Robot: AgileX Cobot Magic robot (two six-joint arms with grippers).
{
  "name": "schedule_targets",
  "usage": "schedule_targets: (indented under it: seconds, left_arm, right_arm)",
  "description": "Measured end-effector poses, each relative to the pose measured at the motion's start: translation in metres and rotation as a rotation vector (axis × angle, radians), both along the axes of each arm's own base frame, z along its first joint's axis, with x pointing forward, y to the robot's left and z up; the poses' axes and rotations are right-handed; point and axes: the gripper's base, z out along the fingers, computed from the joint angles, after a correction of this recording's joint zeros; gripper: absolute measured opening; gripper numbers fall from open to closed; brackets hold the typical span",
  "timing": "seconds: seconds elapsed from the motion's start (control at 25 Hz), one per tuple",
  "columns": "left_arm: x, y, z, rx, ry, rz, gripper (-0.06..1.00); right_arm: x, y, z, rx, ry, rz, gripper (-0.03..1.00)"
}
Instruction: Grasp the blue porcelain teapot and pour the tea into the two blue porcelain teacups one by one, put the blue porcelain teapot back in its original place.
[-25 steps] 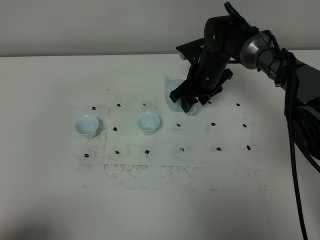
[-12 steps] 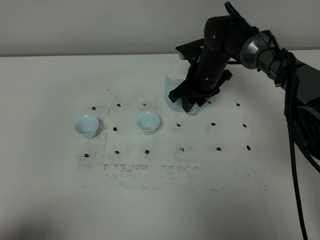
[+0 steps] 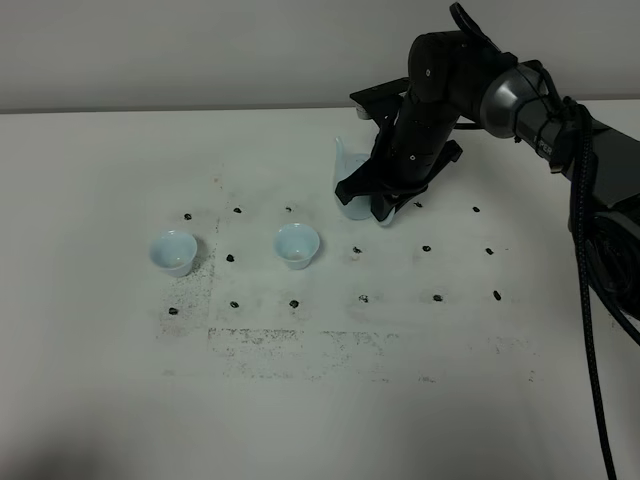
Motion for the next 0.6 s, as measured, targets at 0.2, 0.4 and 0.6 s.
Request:
schedule_targets:
  seconds: [0.2, 0.4, 0.6]
  left_arm:
    - [0.0000, 0.0000, 0.0000, 0.000, 0.000, 0.000, 0.61]
    - [0.0000, 0.0000, 0.0000, 0.000, 0.000, 0.000, 0.61]
    - [0.0000, 0.0000, 0.0000, 0.000, 0.000, 0.000, 0.61]
  right_arm:
    - [-0.0006, -0.0001, -0.0001, -0.002, 0.006, 0.001, 0.08]
    - [-0.0008, 0.0002, -0.0001, -0.003, 0.006, 0.005, 0.08]
    - [-0.0022, 0.0027, 0.0022, -0.018, -0.003, 0.030, 0.08]
